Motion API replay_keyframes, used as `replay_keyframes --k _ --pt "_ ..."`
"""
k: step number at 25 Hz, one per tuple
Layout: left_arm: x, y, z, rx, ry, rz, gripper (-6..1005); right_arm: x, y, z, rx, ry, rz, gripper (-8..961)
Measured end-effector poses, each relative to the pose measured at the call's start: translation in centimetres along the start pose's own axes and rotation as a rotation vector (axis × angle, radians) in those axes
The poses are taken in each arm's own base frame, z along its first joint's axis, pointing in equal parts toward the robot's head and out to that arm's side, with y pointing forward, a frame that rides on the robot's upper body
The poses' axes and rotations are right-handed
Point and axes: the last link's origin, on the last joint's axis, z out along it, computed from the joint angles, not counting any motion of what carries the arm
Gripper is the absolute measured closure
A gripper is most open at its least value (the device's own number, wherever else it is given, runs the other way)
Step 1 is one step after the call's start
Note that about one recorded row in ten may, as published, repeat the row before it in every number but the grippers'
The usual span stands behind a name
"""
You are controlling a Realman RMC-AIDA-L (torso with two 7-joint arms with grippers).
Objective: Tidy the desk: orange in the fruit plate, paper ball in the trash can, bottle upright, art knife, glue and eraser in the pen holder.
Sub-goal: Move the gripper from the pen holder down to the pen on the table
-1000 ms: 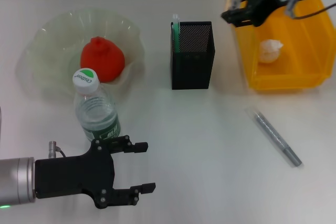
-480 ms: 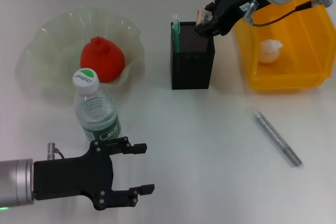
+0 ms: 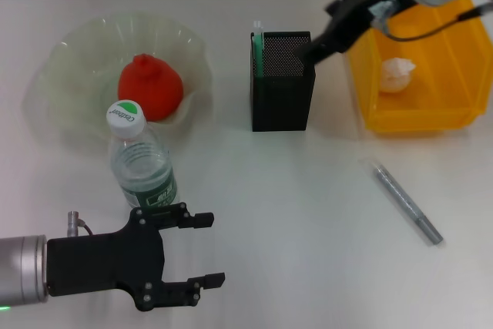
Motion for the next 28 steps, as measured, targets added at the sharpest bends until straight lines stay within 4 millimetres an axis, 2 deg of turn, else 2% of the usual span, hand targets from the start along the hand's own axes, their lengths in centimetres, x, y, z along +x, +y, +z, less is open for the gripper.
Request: replay_keyframes --k 2,3,4,7,10,14,21,24,28 --pt "0.0 0.0 0.0 0.001 0.0 -0.001 256 0.4 0.3 -0.5 0.011 0.032 0.026 174" --pt "0.0 0.1 0.0 0.0 0.0 -0.002 256 1.5 1.1 -1.4 0.067 0.094 0.073 166" --pt "0.0 0.1 0.0 0.0 0.0 -0.002 256 1.5 1.1 -1.4 0.067 0.094 0.073 159" --pt "-0.1 0.1 0.0 -0.003 -0.002 -0.003 256 4.2 2.3 -1.7 0.162 0.192 0.162 137" --pt "-0.1 0.1 0.0 -0.009 -0.008 -0.003 256 5.6 2.7 -1.6 0.157 0.219 0.189 115" --pt "-0.2 0.1 0.1 -0.01 -0.011 -0.004 256 8.5 2.6 -0.2 0.119 0.254 0.27 124" --pt "-0.2 0.2 0.1 -0.01 -0.01 -0.006 256 10.1 2.9 1.9 0.051 0.284 0.289 139" --pt "-0.3 0.2 0.0 -0.006 -0.013 -0.009 256 10.8 2.9 3.5 0.042 0.312 0.293 145" --pt "-0.3 0.3 0.0 -0.006 -0.013 -0.01 256 11.3 2.7 4.5 0.041 0.324 0.304 154"
